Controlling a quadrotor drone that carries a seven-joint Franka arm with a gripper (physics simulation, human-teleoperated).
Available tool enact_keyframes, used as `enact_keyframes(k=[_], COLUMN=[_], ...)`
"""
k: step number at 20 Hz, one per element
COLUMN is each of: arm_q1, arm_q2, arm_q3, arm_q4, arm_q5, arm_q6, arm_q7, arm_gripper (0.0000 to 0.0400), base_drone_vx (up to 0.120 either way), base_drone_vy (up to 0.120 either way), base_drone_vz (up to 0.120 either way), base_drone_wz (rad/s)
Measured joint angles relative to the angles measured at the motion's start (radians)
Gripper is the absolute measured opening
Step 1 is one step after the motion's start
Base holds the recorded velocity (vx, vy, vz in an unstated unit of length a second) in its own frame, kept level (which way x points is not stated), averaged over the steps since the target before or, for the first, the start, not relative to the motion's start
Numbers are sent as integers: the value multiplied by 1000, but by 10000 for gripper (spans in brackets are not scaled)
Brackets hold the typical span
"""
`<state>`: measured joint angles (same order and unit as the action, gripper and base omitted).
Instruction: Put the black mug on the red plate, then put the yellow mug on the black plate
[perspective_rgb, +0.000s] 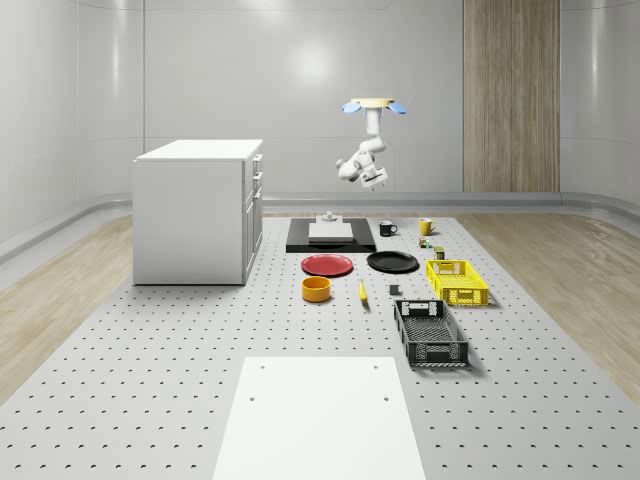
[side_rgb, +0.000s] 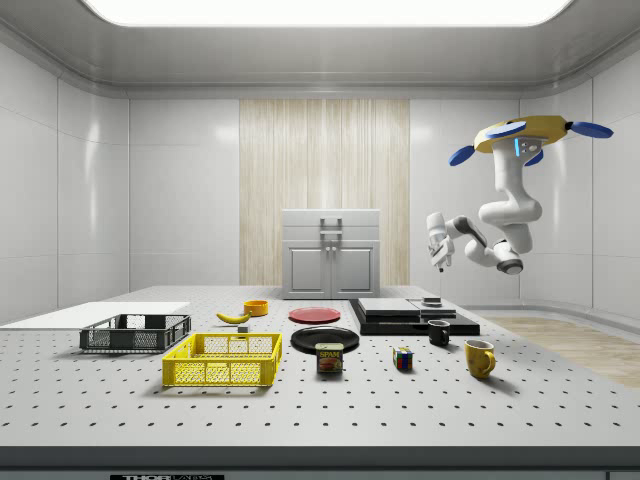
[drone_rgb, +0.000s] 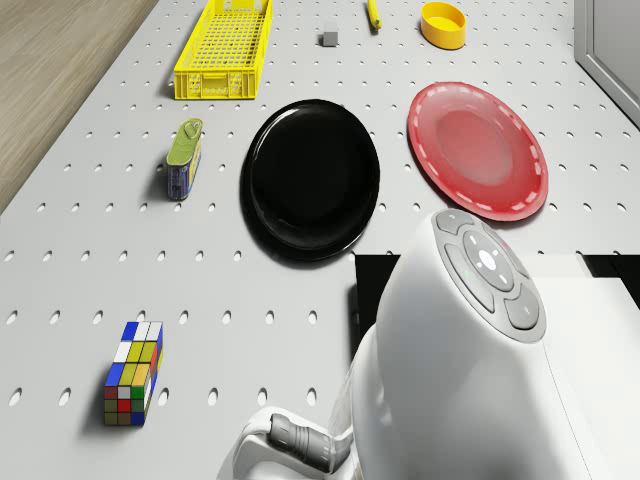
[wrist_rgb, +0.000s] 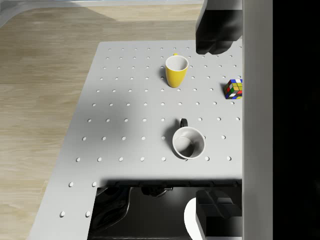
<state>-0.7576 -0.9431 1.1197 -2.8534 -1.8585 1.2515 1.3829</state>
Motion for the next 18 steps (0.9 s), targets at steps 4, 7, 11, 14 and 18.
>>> enact_keyframes(k=[4, 7, 11, 14, 18], arm_q1=[-131, -191, -239, -261, -281], arm_q2=[-42, -69, -98, -117, -141], arm_q3=[65, 94, 118, 131, 143], arm_q4=[-30, -38, -42, -43, -42], arm_q5=[-87, -113, -124, -124, -117], arm_q6=[-58, -79, -86, -83, -71], arm_q7=[86, 125, 158, 175, 190], arm_gripper=[400, 400, 400, 400, 400], base_drone_vx=[0, 0, 0, 0, 80], base_drone_vy=[0, 0, 0, 0, 0], base_drone_vz=[-120, -120, -120, -120, -120], base_drone_wz=[0, 0, 0, 0, 0])
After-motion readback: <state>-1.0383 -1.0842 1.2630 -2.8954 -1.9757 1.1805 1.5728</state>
